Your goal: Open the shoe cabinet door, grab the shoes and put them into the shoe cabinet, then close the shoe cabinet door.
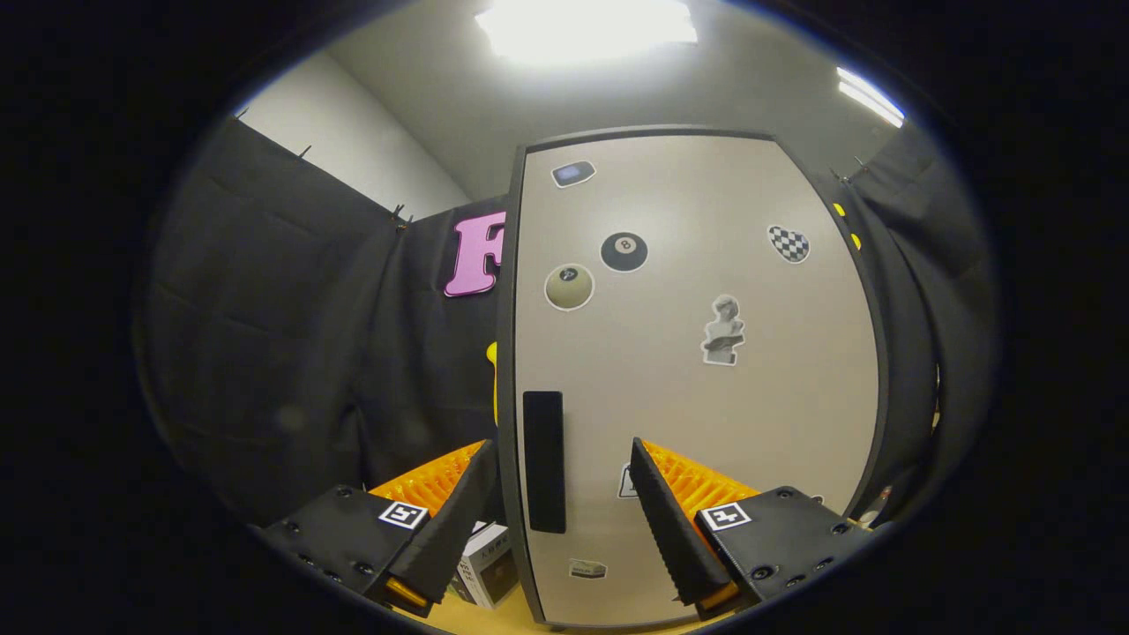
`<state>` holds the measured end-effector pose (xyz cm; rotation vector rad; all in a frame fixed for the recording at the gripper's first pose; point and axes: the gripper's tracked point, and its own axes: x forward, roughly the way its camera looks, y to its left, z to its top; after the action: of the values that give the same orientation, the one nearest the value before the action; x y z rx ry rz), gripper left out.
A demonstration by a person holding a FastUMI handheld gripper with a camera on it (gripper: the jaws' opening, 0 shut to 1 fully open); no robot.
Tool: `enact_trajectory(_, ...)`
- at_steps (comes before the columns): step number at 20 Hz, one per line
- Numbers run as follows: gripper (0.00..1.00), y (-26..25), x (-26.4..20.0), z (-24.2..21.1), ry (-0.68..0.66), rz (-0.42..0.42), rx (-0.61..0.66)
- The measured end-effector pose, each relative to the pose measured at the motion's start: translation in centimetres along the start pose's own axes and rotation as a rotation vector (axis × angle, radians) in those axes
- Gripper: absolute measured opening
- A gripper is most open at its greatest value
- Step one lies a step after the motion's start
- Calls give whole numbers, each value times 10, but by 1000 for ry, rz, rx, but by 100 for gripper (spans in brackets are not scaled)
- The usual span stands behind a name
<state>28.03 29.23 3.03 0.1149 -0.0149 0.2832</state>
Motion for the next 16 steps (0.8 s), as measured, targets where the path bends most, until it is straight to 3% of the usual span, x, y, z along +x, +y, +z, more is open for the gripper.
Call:
enact_trajectory(6,96,8,34,-27,53,-11,-28)
enact_trajectory(10,77,8,49,-25,44,-34,-30)
enact_trajectory(13,53,9,55,-26,61,-41,-32)
enact_trajectory(16,52,12,56,-31,78,-46,-43)
